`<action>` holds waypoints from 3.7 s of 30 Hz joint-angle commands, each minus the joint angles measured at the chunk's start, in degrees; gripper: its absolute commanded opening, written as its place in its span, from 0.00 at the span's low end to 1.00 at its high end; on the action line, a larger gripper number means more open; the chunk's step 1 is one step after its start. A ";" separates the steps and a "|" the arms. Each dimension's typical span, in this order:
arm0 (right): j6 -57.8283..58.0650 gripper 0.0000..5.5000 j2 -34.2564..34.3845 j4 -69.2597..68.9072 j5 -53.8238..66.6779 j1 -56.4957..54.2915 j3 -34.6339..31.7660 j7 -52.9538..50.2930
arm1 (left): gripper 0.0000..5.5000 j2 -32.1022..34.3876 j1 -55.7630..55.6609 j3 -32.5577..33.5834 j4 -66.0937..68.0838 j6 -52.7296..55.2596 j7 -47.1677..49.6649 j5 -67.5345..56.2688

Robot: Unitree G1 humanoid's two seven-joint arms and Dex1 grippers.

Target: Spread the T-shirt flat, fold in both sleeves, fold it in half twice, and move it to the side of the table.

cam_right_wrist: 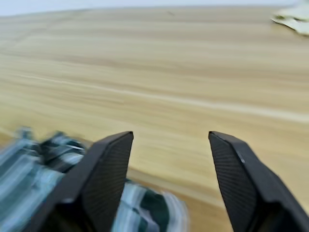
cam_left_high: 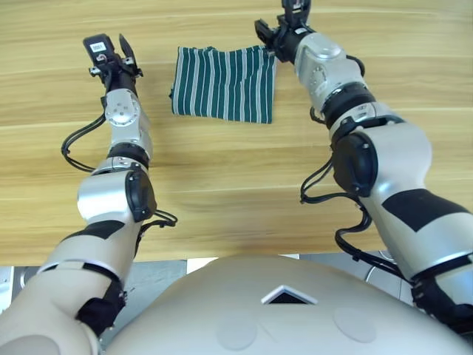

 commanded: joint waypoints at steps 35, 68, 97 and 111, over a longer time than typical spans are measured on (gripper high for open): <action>-49.40 0.53 -26.69 -45.72 -25.55 41.77 40.57 6.45 | 0.48 -3.95 -1.81 -3.34 -0.66 -2.49 -2.21 1.92; -7.98 0.53 -23.93 -1.47 19.37 23.29 -8.22 -23.36 | 0.48 -0.93 0.50 0.01 -1.12 -4.40 -2.24 0.30; -45.16 0.53 2.09 -17.68 -17.89 33.76 16.99 -31.94 | 0.48 -16.27 15.76 -22.32 -11.68 -16.52 11.64 20.05; -46.43 0.60 0.27 -41.62 -24.08 53.90 21.14 -30.33 | 0.70 -19.47 36.17 -24.79 -35.85 -13.63 5.68 12.63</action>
